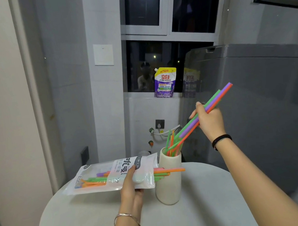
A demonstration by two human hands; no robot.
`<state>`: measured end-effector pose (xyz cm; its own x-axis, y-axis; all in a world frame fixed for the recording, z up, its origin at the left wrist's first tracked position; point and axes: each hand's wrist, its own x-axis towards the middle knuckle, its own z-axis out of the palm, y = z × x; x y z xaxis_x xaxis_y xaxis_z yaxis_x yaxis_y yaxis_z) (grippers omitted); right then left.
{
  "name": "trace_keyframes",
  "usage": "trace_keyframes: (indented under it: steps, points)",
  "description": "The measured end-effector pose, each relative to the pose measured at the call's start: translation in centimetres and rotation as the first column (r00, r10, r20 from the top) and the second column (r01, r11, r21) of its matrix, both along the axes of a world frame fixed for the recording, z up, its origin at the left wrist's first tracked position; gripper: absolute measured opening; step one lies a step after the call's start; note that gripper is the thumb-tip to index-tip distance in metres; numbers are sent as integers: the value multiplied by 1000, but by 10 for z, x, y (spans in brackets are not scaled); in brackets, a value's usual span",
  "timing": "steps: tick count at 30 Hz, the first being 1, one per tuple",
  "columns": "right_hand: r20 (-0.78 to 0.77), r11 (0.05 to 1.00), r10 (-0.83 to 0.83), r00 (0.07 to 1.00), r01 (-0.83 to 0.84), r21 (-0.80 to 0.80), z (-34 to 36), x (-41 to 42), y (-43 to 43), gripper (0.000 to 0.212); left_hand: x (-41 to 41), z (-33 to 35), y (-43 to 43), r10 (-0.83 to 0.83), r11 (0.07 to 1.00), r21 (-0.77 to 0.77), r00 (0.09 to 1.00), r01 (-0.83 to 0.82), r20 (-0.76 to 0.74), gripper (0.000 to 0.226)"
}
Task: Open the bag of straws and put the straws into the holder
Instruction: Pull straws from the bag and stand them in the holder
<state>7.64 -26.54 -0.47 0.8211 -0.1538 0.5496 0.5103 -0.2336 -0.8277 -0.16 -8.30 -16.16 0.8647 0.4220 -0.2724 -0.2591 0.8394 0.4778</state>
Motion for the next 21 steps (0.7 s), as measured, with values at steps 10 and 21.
trace_keyframes:
  steps: [10, 21]
  points:
    - [-21, 980, 32, 999, -35, -198, -8, 5, 20, 46, -2, 2, 0, 7, 1000, -26, 1000, -7, -18, 54]
    - [-232, 791, -24, 972, -123, -600, -27, 27, 40, 47, 0, 0, 7, 29, 999, -19, 1000, -29, -7, 55]
